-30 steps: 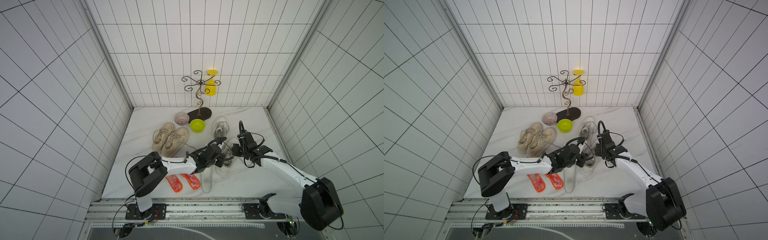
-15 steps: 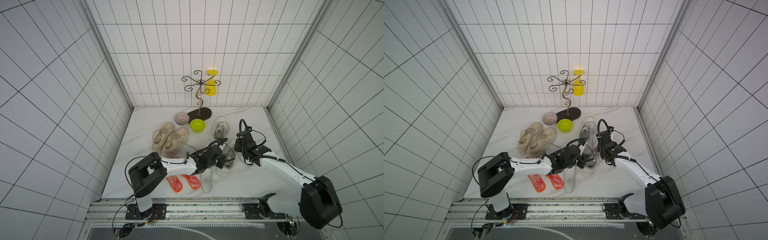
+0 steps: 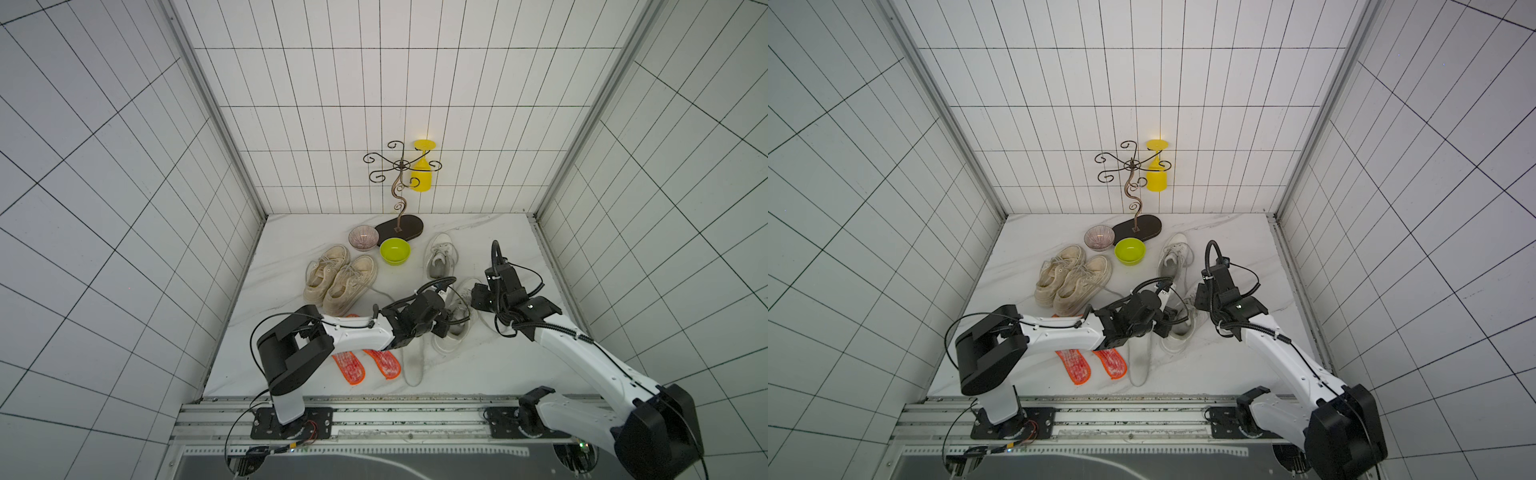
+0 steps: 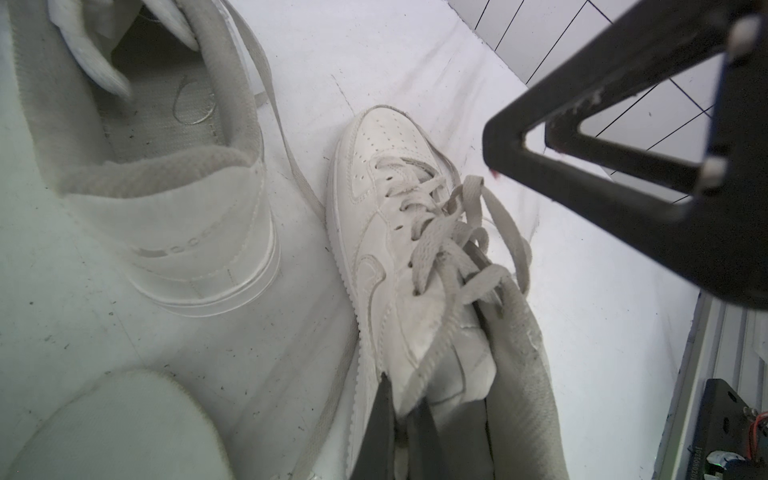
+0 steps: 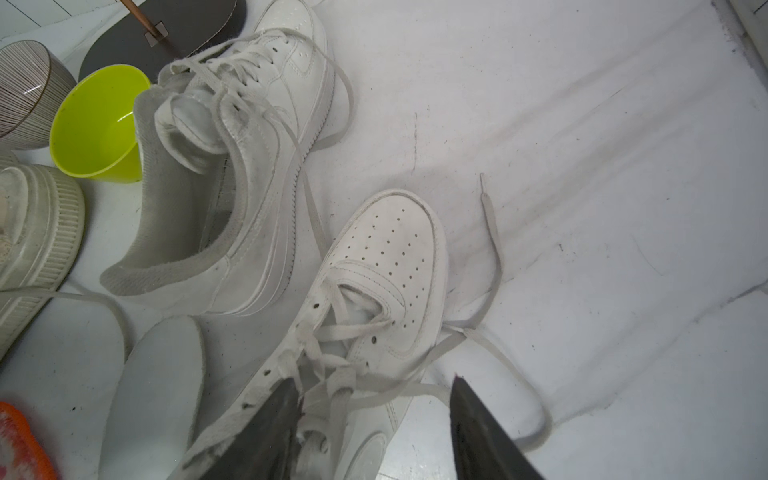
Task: Remove the insole from the shoe
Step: Untie the shoelace on the shoe.
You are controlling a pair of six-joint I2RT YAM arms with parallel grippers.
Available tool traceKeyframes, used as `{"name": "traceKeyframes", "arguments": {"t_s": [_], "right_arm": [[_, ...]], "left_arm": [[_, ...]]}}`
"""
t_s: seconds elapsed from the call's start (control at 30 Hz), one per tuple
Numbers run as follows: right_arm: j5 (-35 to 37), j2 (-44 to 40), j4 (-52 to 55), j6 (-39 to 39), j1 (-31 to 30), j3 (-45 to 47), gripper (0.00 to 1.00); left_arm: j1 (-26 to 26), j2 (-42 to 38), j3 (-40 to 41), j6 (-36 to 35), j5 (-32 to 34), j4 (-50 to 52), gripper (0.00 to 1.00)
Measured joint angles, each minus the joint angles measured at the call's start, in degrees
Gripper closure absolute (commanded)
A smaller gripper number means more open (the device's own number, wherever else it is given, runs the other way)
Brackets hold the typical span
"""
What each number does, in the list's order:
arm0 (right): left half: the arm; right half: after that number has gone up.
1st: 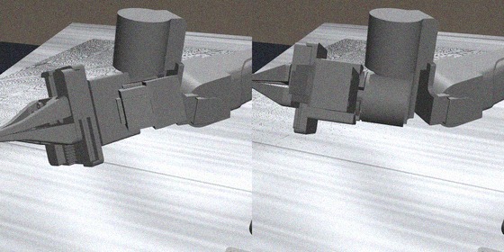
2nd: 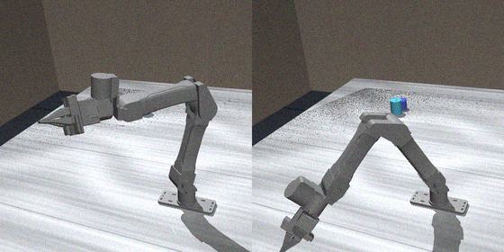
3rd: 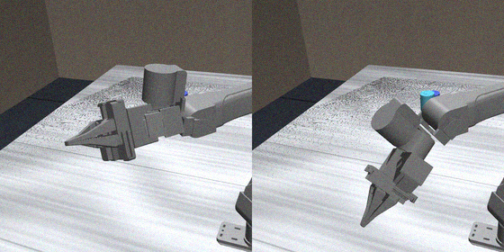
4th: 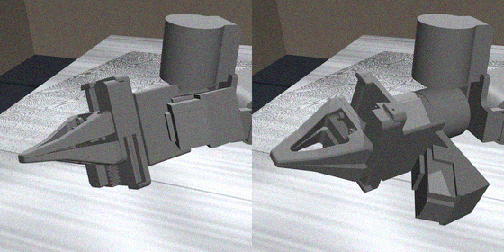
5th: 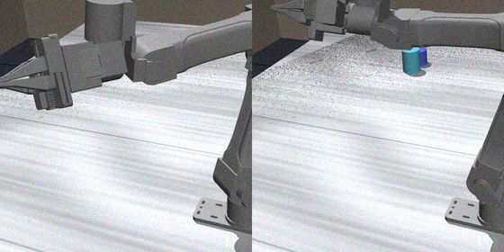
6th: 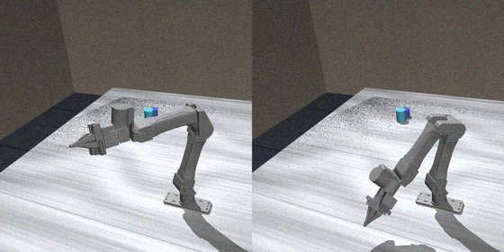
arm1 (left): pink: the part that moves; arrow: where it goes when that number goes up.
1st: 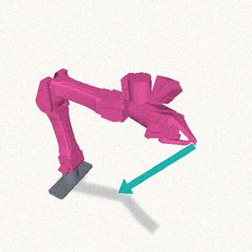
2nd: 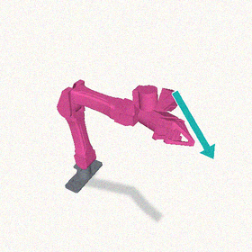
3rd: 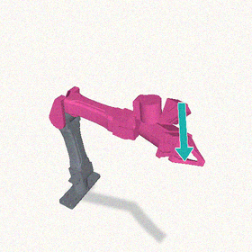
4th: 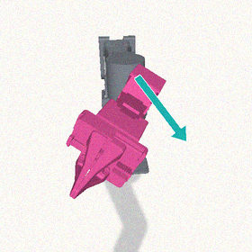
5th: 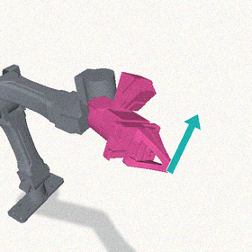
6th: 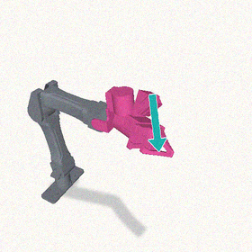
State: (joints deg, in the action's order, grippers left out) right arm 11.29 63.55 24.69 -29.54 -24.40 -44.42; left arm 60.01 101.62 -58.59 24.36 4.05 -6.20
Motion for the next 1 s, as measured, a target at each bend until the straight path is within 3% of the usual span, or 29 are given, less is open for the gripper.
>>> {"name": "traceKeyframes", "arguments": {"t_s": [0.47, 0.63, 1.0], "right_arm": [[-0.61, 4.72, -0.74, -0.09, -0.02, 1.07, 0.49], [0.85, 6.97, -1.31, -0.46, -0.02, 2.32, 0.58], [1.66, 7.1, -2.45, -2.38, -1.57, 4.42, 0.56]], "left_arm": [[0.0, 0.0, 0.0, 0.0, 0.0, 0.0, 1.0], [0.0, 0.0, 0.0, 0.02, 0.0, 0.0, 1.0], [0.0, 0.0, 0.0, 0.02, 0.24, 0.5, 1.0]]}}
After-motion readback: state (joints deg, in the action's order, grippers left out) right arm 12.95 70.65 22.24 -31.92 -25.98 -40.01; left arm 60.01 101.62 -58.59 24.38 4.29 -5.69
